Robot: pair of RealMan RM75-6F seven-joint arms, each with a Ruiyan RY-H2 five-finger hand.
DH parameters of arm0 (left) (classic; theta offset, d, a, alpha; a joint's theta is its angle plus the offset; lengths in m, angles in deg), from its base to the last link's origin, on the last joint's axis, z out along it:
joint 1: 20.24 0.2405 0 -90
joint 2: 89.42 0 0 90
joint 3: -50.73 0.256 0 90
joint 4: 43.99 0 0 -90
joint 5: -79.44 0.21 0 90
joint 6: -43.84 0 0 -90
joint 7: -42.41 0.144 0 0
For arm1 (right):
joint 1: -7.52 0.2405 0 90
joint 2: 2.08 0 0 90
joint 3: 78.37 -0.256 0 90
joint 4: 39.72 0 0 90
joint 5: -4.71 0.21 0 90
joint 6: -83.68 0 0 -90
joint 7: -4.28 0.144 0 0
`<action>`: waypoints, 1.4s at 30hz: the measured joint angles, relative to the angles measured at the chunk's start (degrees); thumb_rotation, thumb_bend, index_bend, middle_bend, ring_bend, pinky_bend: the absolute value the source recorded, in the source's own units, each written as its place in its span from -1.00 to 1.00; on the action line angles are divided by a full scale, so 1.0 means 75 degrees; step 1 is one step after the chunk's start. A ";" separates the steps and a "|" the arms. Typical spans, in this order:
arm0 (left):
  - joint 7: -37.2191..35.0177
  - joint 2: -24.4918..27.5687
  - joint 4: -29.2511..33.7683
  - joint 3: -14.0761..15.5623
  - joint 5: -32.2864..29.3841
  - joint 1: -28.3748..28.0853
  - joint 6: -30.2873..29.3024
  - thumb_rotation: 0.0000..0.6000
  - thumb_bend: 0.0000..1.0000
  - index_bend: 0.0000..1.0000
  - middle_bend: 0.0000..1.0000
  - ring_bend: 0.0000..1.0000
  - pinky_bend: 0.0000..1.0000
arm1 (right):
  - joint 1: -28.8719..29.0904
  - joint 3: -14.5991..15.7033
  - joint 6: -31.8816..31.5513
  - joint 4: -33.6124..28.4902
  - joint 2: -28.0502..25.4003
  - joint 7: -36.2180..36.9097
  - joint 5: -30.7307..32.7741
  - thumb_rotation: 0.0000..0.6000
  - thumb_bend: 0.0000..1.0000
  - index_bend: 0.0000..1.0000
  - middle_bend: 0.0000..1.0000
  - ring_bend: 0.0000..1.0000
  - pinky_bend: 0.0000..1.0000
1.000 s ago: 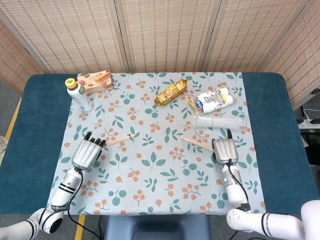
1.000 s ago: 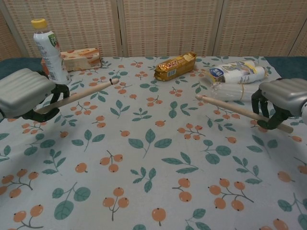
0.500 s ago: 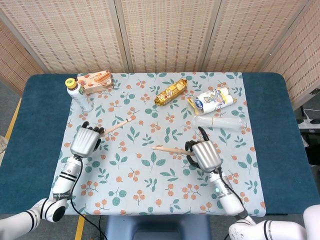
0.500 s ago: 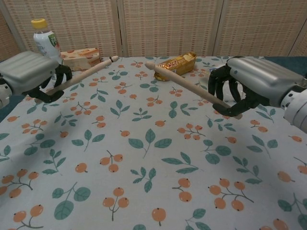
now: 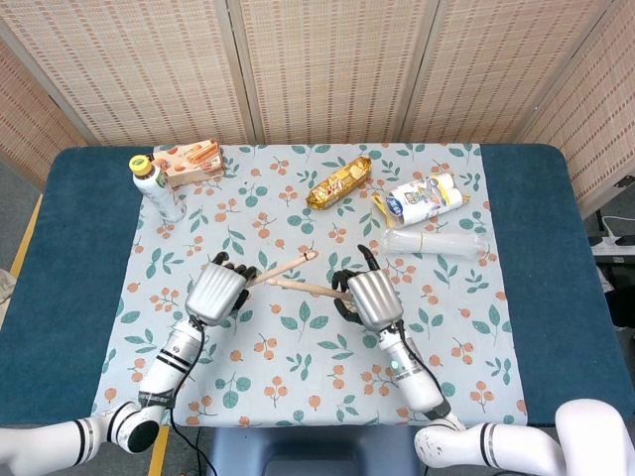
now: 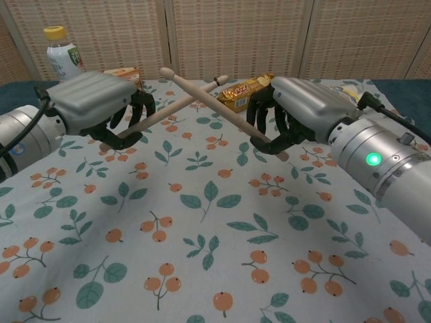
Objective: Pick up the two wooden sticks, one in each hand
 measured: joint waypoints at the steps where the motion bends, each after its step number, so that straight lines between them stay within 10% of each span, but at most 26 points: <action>1: 0.0022 -0.0019 0.0008 0.0010 -0.0007 -0.0016 -0.0002 1.00 0.26 0.59 0.78 0.26 -0.35 | 0.0031 -0.0040 0.0041 0.0029 0.0052 0.0001 0.0053 1.00 0.41 0.97 0.77 0.35 -0.80; 29: 0.0389 -0.0182 -0.0174 0.0317 0.0236 -0.0029 -0.0591 1.00 0.26 0.59 0.79 0.26 -0.35 | 0.0154 -0.0463 0.0265 -0.0076 0.0194 -0.0763 0.1107 1.00 0.41 0.97 0.77 0.37 -0.78; 42: -0.0585 0.0252 -0.1625 0.0552 0.0241 0.0336 -0.0617 1.00 0.26 0.55 0.73 0.26 -0.35 | -0.0328 0.0434 0.0146 -0.0753 -0.1185 -0.0986 0.0412 1.00 0.41 0.89 0.78 0.31 -0.78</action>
